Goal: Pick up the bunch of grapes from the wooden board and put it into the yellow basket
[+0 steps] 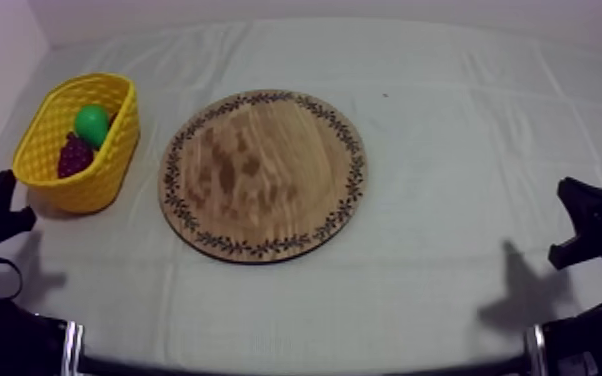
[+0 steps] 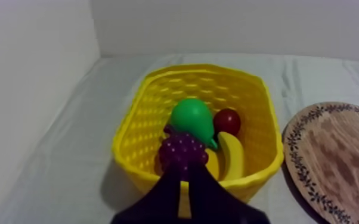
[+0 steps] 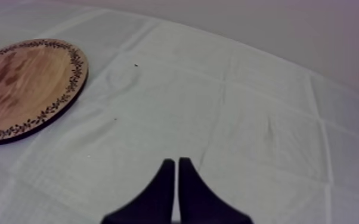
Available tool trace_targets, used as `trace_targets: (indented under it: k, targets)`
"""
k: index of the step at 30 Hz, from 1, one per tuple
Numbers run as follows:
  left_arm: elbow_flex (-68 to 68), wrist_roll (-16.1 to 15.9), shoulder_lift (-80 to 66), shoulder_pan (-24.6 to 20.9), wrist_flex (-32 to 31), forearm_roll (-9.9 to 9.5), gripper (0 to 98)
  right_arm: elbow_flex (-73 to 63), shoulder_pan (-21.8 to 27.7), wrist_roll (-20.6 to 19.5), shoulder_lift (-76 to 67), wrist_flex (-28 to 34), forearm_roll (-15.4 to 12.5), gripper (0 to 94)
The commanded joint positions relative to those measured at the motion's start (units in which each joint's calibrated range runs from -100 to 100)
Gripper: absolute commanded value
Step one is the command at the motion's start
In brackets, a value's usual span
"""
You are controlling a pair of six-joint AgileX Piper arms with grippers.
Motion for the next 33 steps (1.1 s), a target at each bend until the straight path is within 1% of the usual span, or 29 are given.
trace_targets:
  k: [1,4,9,22,29,33]
  targets:
    - [0.43,-0.85,-1.3,0.08,0.0,0.8,3.6,-0.03,0.02,0.0,-0.01,-0.04,0.01,0.4]
    - [1.02,-1.16,-2.12,0.07,-0.11,1.31,3.7,-0.03,0.02,0.0,-0.01,-0.04,0.01,0.4]
    - [1.34,-1.56,-2.47,-0.26,-0.94,1.62,3.6,-0.03,0.02,0.0,-0.01,-0.04,0.01,0.4]
    - [1.51,-1.06,-2.54,-0.33,-1.41,1.75,4.2,-0.03,0.02,0.0,-0.01,-0.04,0.01,0.4]
    - [1.52,-2.09,-2.54,-0.51,-1.42,1.76,3.9,-0.03,0.02,0.0,-0.01,-0.04,0.01,0.4]
    - [1.52,-2.3,-2.54,-1.23,-1.42,1.76,2.0,-0.03,0.02,0.0,-0.01,-0.04,0.01,0.4]
